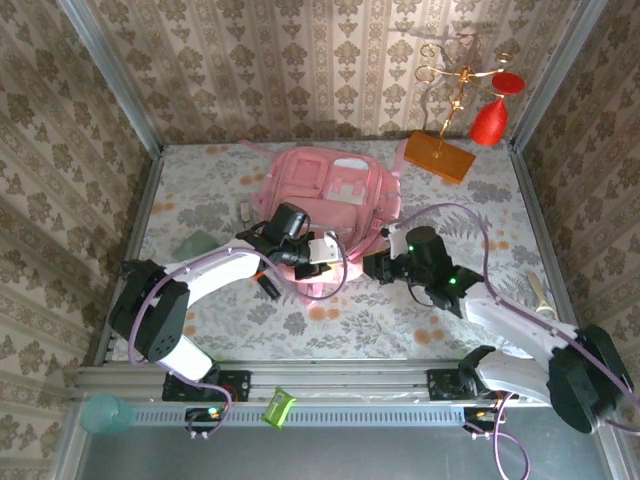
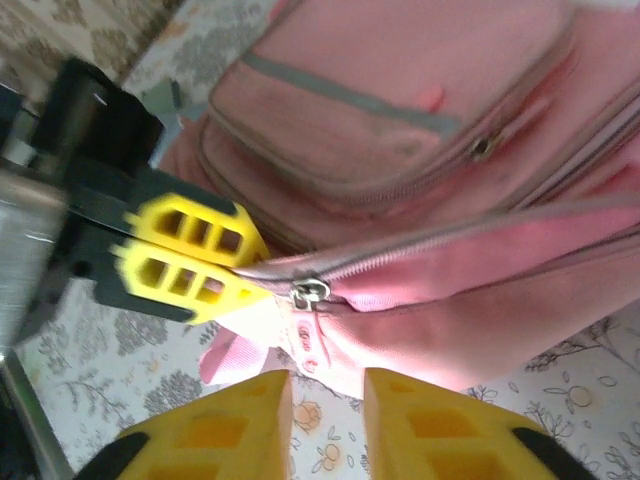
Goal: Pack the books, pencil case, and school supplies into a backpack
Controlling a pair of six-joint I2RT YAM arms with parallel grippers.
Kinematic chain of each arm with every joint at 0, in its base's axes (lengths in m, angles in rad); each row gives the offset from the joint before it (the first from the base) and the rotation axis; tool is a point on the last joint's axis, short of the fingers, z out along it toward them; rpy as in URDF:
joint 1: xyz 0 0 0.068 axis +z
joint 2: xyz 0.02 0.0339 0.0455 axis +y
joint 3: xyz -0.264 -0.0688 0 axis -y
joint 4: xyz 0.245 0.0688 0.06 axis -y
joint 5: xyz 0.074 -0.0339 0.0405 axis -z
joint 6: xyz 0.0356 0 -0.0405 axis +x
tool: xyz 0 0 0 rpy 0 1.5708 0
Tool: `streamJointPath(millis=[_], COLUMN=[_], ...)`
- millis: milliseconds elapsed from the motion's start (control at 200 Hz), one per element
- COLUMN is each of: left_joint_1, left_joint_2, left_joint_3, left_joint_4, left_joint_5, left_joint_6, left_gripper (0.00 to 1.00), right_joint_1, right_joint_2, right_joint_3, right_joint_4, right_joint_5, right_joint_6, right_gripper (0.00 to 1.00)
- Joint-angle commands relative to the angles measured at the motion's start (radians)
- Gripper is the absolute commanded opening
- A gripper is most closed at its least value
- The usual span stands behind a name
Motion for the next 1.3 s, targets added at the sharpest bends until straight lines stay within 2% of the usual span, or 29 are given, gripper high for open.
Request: streamJointPath(millis=[0,140,475,750,1020,1230,1295], left_joint_1=[0.000,-0.001,-0.009,-0.020,-0.031,-0.036,-0.038], left_joint_2=[-0.043,-0.041,-0.027,-0.019,-0.014,-0.010,-0.009], left_joint_3=[0.001,0.009,0.020,0.026,0.028,0.032,0.034], left_joint_4=[0.077,0.075,0.046,0.030,0.016,0.015,0.013], left_joint_5=[0.127,0.140,0.139,0.132,0.112,0.106,0.098], left_joint_6=[-0.057,-0.072,-0.060,-0.044,-0.029,-0.028,-0.026], left_gripper=[0.00,0.00,0.00,0.00,0.00,0.00,0.00], right_joint_1=[0.044,0.084,0.101,0.075,0.021,0.021,0.020], right_joint_2=[0.073,0.134,0.186,0.229,0.241,0.248,0.248], right_joint_3=[-0.013,0.002,0.029,0.026,0.028,0.014,0.003], right_joint_4=[0.126,0.129,0.095,0.254,0.354,0.386,0.399], right_joint_5=[-0.052,0.001,0.154,0.021,-0.084,-0.105,-0.102], right_joint_6=[0.030,0.021,-0.010,0.026,0.080,0.106,0.113], right_gripper=[0.32,0.37,0.34,0.37,0.31,0.26,0.22])
